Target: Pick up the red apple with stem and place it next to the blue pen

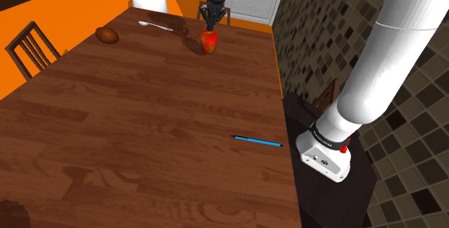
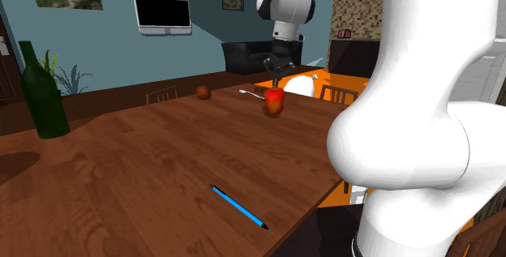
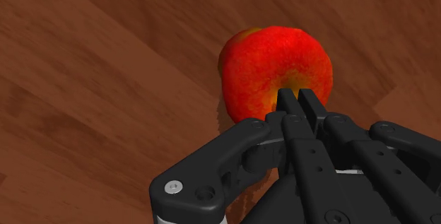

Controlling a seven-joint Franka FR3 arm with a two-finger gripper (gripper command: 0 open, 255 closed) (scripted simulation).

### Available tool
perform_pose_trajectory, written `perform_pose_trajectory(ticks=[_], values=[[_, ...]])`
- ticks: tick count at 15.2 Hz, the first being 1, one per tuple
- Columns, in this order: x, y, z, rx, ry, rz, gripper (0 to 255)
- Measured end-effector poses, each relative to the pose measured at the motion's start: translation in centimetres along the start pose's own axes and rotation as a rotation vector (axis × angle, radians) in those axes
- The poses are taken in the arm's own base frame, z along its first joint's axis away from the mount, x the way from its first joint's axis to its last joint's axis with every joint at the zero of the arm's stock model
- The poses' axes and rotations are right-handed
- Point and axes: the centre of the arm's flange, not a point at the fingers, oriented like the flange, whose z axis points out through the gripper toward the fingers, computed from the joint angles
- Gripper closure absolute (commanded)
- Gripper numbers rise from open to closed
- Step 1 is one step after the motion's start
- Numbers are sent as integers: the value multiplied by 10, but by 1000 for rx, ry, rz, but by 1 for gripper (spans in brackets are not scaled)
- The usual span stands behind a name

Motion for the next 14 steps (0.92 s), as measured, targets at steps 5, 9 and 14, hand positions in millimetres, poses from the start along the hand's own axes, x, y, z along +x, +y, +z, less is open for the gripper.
perform_pose_trajectory(ticks=[5, 9, 14], values=[[0, -4, -27, 0, 0, 0, 255], [-1, -7, -47, 0, 0, 0, 255], [0, -12, -74, 0, 0, 0, 255]])
